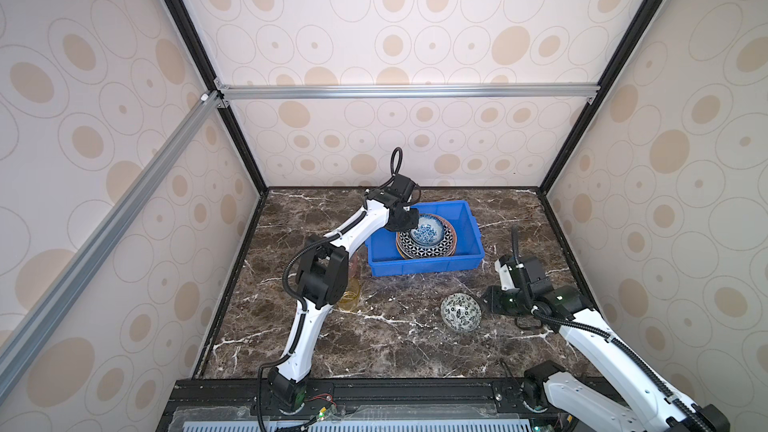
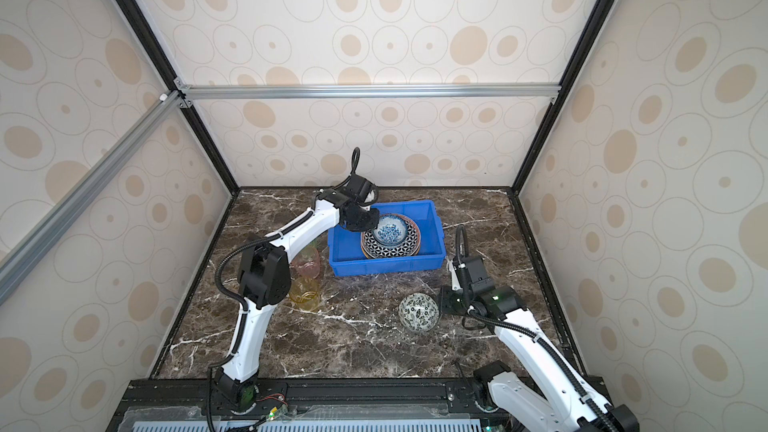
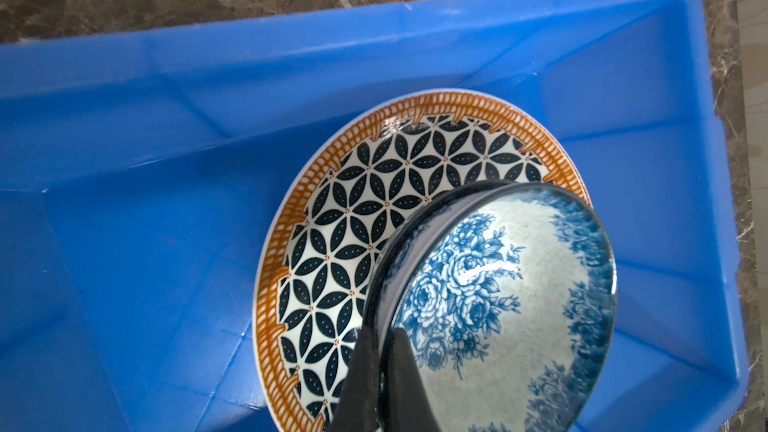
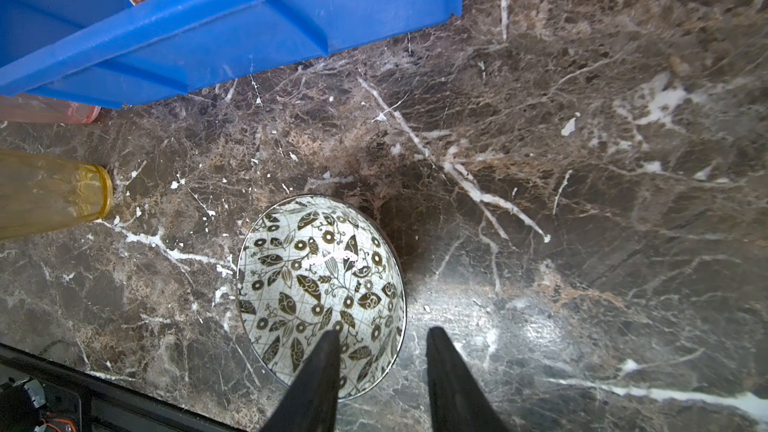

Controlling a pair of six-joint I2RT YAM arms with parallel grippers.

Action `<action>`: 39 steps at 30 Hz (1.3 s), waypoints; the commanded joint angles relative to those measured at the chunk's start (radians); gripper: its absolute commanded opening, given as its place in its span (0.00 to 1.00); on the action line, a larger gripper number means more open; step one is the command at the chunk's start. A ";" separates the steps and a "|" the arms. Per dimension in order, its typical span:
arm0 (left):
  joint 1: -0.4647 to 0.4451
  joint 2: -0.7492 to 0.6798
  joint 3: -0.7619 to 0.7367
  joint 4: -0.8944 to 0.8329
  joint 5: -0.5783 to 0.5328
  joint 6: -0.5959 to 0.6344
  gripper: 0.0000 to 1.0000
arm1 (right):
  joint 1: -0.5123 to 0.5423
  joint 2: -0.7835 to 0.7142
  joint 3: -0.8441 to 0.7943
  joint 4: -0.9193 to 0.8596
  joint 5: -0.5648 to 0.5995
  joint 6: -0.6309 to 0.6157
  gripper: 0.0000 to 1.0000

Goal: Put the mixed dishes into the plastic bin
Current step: 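Lower the floral bowl onto the bowl on the plates with the left gripper, then open the left gripper and raise it off the stacked bowls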

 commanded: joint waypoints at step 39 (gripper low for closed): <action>-0.014 -0.280 -0.175 0.047 -0.068 0.006 0.22 | 0.003 -0.019 -0.027 -0.026 -0.027 0.017 0.38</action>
